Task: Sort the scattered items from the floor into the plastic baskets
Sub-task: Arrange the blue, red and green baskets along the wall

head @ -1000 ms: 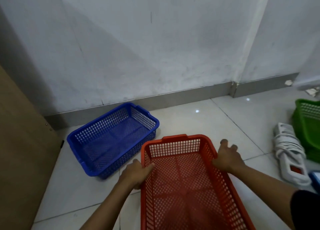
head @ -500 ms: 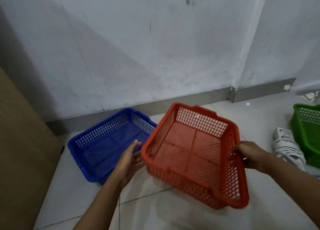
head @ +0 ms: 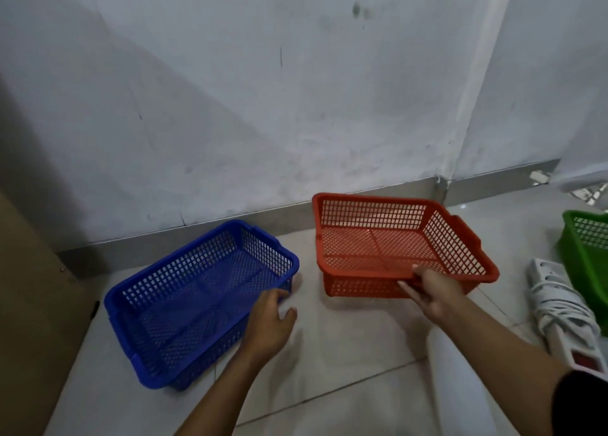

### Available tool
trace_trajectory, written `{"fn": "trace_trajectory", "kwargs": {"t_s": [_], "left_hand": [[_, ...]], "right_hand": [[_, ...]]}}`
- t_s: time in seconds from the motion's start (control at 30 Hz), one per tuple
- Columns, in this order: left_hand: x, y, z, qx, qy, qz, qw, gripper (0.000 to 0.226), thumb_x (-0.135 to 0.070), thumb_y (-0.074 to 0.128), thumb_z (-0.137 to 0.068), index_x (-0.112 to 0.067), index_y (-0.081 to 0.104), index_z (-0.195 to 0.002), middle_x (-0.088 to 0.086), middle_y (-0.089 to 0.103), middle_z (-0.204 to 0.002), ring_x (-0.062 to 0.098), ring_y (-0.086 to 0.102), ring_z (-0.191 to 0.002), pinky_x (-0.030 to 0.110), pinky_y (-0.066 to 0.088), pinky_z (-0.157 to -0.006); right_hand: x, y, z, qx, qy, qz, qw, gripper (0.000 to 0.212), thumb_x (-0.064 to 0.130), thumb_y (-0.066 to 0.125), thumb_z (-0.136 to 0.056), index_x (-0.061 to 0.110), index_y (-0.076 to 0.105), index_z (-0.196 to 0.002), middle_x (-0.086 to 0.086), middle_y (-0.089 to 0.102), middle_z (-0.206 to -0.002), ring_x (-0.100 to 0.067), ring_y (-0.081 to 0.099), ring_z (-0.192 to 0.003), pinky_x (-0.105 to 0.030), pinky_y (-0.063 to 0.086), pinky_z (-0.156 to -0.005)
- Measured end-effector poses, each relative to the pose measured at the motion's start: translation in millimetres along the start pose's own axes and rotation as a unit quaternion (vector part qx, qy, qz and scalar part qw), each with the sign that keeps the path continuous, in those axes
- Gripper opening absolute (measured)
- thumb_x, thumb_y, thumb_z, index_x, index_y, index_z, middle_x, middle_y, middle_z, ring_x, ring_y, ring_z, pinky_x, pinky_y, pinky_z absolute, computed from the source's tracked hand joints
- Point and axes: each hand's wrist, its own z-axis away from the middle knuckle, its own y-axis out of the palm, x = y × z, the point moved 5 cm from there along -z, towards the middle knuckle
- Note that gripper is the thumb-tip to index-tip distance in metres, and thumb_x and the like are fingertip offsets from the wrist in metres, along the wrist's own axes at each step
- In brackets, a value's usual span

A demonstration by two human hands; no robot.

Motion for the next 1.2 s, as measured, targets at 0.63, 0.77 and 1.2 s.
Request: {"fn": "trace_trajectory", "kwargs": {"t_s": [0.63, 0.77, 1.2], "left_hand": [[-78.6, 45.2, -9.7, 0.149, 0.174, -0.03, 0.973, 0.027, -0.022, 0.059, -0.088, -0.028, 0.052, -0.113, -0.006, 0.052, -0.118, 0.005, 0.053, -0.102, 0.011, 0.043, -0.084], [-167.6, 69.1, -10.4, 0.187, 0.233, -0.039, 0.954, 0.03, -0.02, 0.061, -0.088, -0.017, 0.055, -0.117, 0.0, 0.057, -0.112, 0.017, 0.057, -0.103, 0.032, 0.046, -0.094], [-360.8, 250.1, 81.9, 0.395, 0.231, 0.003, 0.889, 0.014, -0.024, 0.058, -0.088, -0.023, 0.056, -0.101, -0.003, 0.063, -0.091, 0.011, 0.059, -0.076, 0.025, 0.048, -0.065]], "right_hand": [[21.0, 5.2, 3.5, 0.144, 0.022, 0.304, 0.941, 0.095, 0.012, 0.065, -0.084, 0.046, 0.001, -0.145, -0.007, 0.047, -0.136, -0.029, 0.055, -0.114, -0.035, 0.055, -0.07], [100.8, -68.9, 22.3, 0.081, -0.025, 0.325, 0.942, 0.076, 0.009, 0.06, -0.089, 0.032, 0.015, -0.146, -0.009, 0.05, -0.11, -0.03, 0.063, -0.097, -0.036, 0.053, -0.071], [236.7, -341.5, 44.6, -0.13, -0.075, 0.557, 0.817, 0.053, 0.008, 0.055, -0.091, 0.007, 0.032, -0.139, -0.005, 0.05, -0.088, -0.013, 0.051, -0.061, -0.019, 0.045, -0.04]]}}
